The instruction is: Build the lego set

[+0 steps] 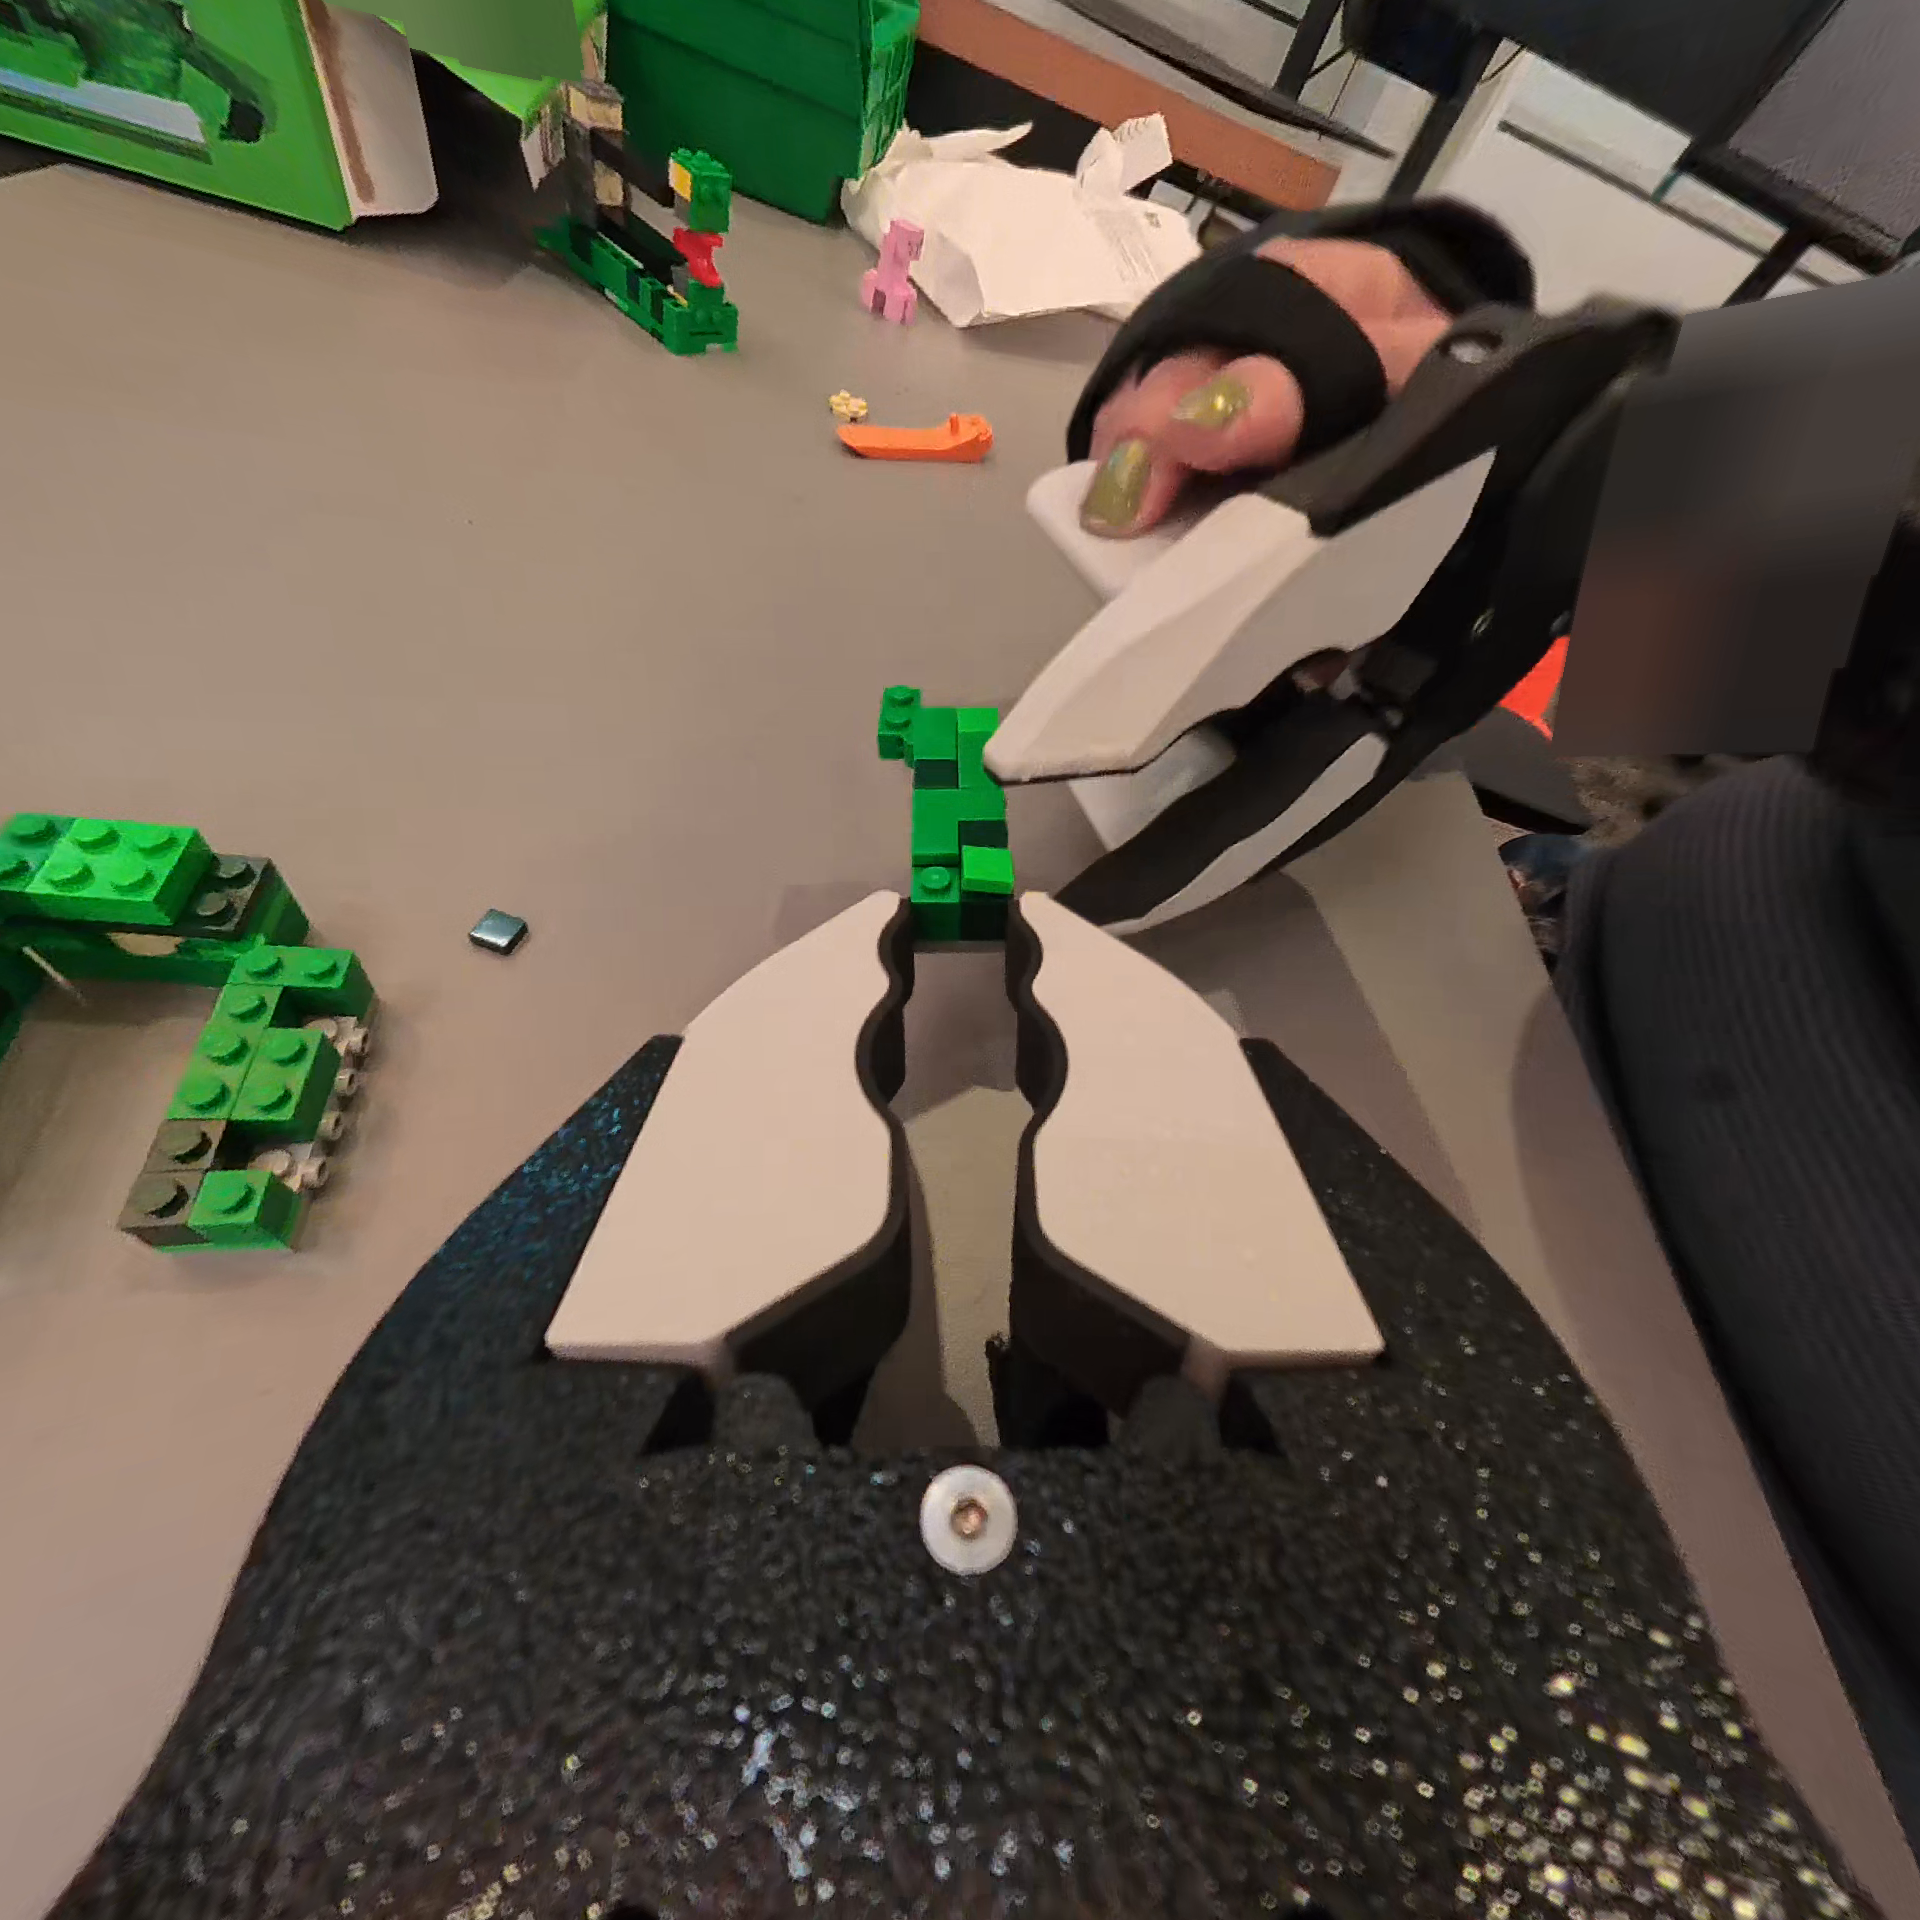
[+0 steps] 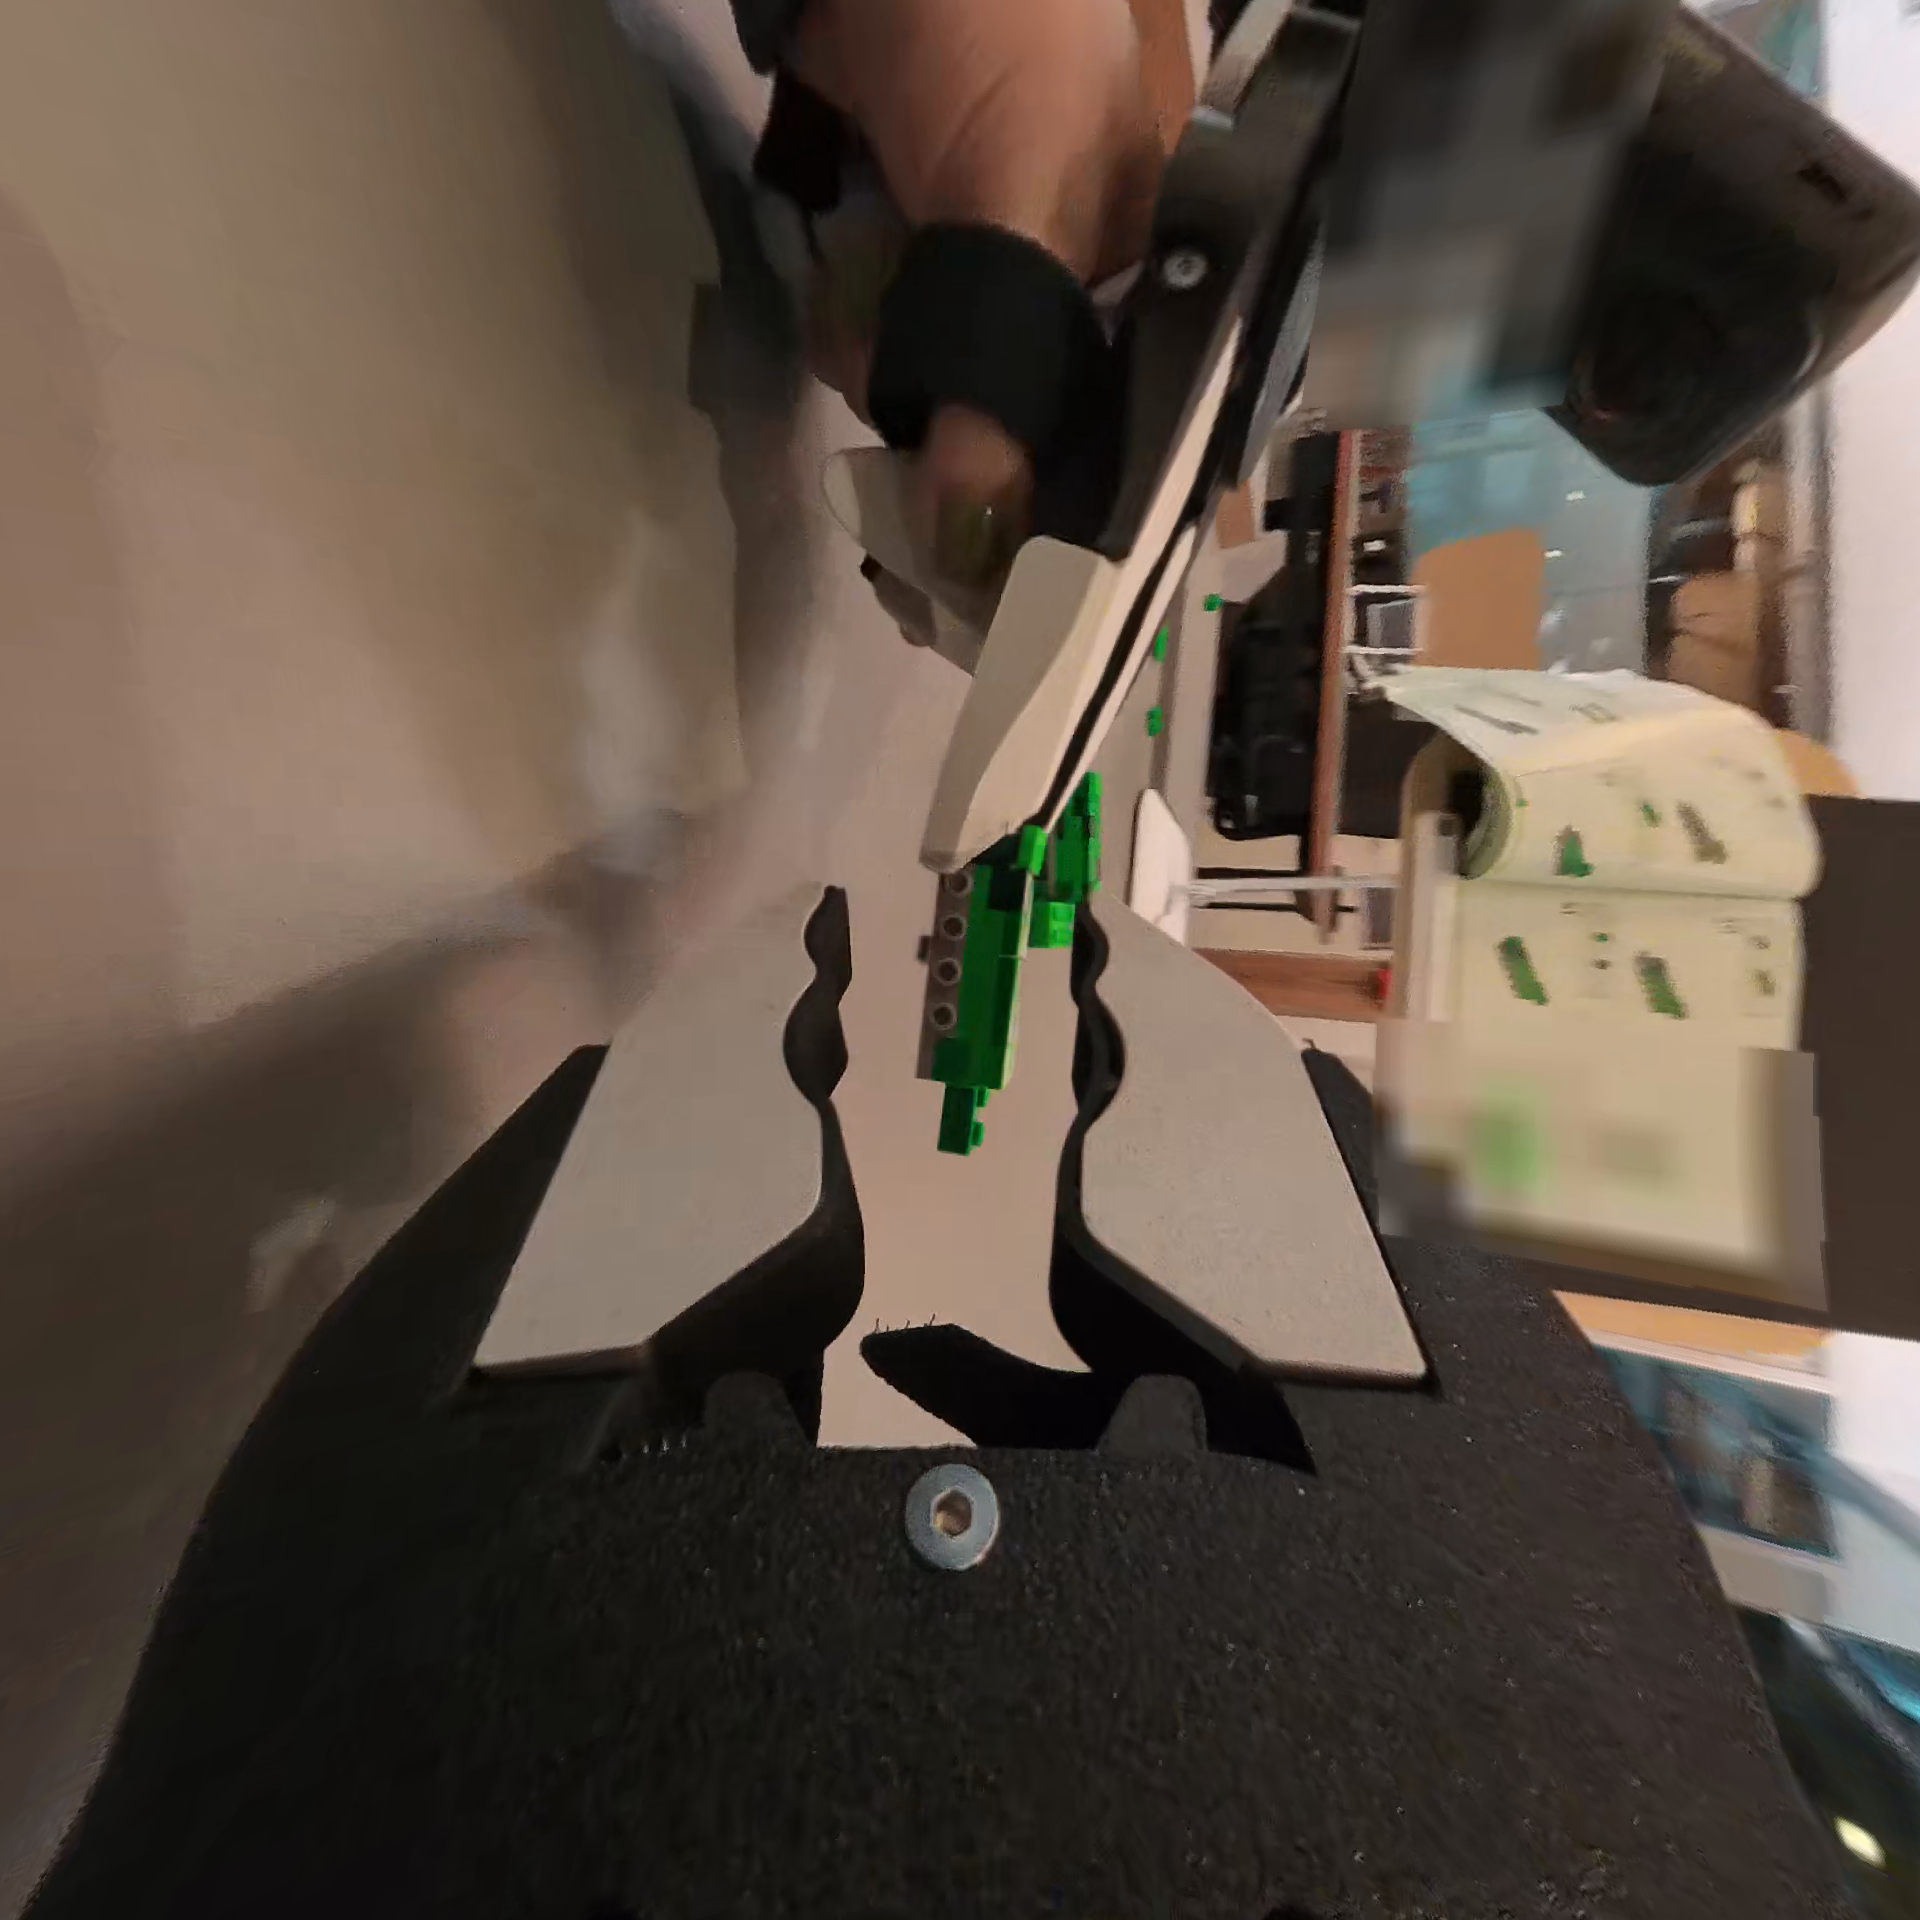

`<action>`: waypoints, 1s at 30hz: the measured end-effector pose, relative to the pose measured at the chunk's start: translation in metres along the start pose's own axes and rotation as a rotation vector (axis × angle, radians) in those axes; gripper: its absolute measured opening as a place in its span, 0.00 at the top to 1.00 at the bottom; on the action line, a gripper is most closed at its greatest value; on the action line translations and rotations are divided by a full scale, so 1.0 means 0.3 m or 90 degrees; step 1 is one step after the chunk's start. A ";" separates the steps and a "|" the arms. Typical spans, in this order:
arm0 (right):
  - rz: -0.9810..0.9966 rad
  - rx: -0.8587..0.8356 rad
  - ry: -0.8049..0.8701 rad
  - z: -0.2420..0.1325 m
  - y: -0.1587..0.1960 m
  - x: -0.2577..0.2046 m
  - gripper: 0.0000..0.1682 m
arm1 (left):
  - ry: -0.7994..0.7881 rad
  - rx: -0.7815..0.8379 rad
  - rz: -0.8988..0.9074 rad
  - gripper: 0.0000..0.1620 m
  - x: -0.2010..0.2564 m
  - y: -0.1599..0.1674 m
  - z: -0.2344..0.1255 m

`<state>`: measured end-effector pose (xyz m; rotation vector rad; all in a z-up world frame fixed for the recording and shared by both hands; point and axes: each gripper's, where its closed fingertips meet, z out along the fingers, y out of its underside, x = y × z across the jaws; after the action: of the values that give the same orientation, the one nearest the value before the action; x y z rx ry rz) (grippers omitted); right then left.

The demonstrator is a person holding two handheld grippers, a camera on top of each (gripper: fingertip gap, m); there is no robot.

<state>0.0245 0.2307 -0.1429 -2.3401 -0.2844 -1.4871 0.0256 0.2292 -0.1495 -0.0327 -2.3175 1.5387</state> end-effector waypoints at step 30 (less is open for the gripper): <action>0.059 0.052 0.007 0.024 -0.015 -0.006 0.90 | 0.007 0.000 -0.007 0.84 0.008 -0.002 0.004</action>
<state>0.0282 0.2376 -0.1464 -2.2488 -0.2260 -1.4179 0.0231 0.2285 -0.1487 -0.0281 -2.3046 1.5290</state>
